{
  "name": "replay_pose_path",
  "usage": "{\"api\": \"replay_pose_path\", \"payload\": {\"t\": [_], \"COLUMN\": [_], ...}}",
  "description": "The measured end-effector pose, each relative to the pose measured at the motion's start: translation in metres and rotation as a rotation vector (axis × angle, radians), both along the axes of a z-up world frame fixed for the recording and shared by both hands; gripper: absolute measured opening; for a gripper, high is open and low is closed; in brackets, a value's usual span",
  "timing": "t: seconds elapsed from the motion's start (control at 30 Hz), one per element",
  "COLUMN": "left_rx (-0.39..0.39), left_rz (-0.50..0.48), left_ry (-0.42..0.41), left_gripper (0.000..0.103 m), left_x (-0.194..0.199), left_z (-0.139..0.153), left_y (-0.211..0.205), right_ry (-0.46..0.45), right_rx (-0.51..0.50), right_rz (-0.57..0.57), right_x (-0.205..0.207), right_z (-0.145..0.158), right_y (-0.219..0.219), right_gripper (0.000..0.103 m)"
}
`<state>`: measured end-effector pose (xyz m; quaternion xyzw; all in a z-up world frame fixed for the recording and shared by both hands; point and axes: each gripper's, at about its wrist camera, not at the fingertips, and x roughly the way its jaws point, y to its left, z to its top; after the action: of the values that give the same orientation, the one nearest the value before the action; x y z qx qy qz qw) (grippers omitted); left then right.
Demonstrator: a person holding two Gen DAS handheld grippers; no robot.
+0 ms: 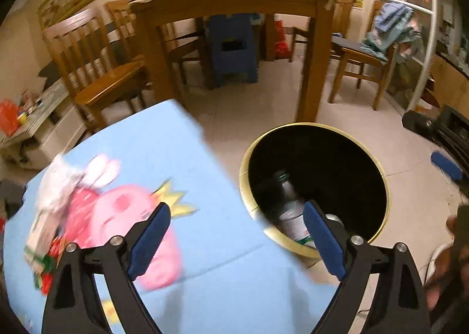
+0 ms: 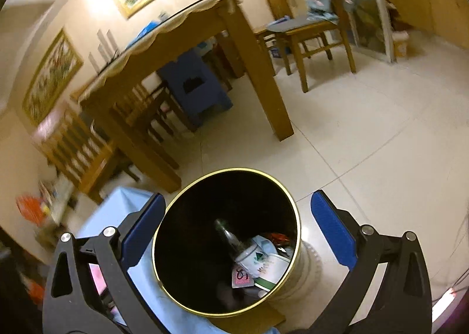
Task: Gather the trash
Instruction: 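Carry both items to the bin and open both grippers over it, then return both grippers to the table and grasp the clear plastic cup with the right gripper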
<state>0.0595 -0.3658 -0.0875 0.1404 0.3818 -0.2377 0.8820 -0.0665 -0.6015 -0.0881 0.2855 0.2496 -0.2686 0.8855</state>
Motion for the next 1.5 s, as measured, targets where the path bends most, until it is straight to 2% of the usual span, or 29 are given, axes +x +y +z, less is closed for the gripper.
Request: {"api": "replay_pose_path", "payload": {"t": [0.07, 0.13, 0.27, 0.47, 0.57, 0.67, 0.8, 0.93, 1.07, 1.13, 1.27, 1.33, 1.37, 1.43, 1.47, 1.5], "left_rx": [0.02, 0.045, 0.048, 0.1, 0.109, 0.076, 0.02, -0.032, -0.086, -0.11, -0.152, -0.166, -0.171, -0.176, -0.181, -0.191], "left_rz": [0.044, 0.098, 0.204, 0.475, 0.613, 0.691, 0.718, 0.69, 0.643, 0.627, 0.62, 0.623, 0.623, 0.624, 0.623, 0.622], "left_ry": [-0.012, -0.037, -0.077, -0.082, -0.095, -0.107, -0.099, -0.035, -0.029, -0.005, 0.018, 0.017, 0.02, 0.025, 0.03, 0.037], "left_gripper": [0.096, 0.096, 0.096, 0.096, 0.096, 0.096, 0.096, 0.096, 0.096, 0.096, 0.096, 0.096, 0.096, 0.096, 0.096, 0.096], "left_x": [-0.002, -0.003, -0.005, 0.014, 0.023, 0.028, 0.031, 0.035, 0.032, 0.033, 0.033, 0.034, 0.034, 0.037, 0.038, 0.04], "left_z": [0.002, 0.005, 0.015, 0.005, -0.002, -0.001, -0.008, -0.021, -0.018, -0.02, -0.023, -0.022, -0.022, -0.023, -0.024, -0.025], "left_y": [0.024, 0.058, 0.121, 0.248, 0.312, 0.356, 0.386, 0.392, 0.394, 0.397, 0.408, 0.411, 0.413, 0.414, 0.415, 0.415], "right_ry": [0.037, 0.073, 0.116, 0.095, 0.073, 0.077, 0.114, 0.134, 0.173, 0.188, 0.243, 0.253, 0.258, 0.298, 0.311, 0.331], "right_rx": [-0.054, -0.115, -0.222, -0.402, -0.405, -0.373, -0.354, -0.351, -0.389, -0.384, -0.435, -0.414, -0.413, -0.4, -0.384, -0.381], "right_rz": [0.041, 0.089, 0.205, 0.467, 0.617, 0.752, 0.859, 0.886, 0.878, 0.901, 0.913, 0.938, 0.942, 0.981, 1.005, 1.029], "right_x": [0.012, 0.025, 0.05, 0.081, 0.092, 0.105, 0.122, 0.135, 0.154, 0.166, 0.196, 0.215, 0.221, 0.236, 0.242, 0.244], "right_z": [0.002, 0.004, 0.006, 0.014, 0.012, 0.006, -0.007, -0.015, -0.021, -0.023, -0.03, -0.032, -0.033, -0.038, -0.041, -0.045], "right_y": [0.018, 0.039, 0.083, 0.178, 0.22, 0.263, 0.32, 0.354, 0.367, 0.373, 0.378, 0.378, 0.378, 0.381, 0.383, 0.385], "right_gripper": [0.098, 0.098, 0.098, 0.098, 0.095, 0.084, 0.082, 0.083, 0.096, 0.096, 0.097, 0.097, 0.095, 0.077, 0.051, 0.05]}}
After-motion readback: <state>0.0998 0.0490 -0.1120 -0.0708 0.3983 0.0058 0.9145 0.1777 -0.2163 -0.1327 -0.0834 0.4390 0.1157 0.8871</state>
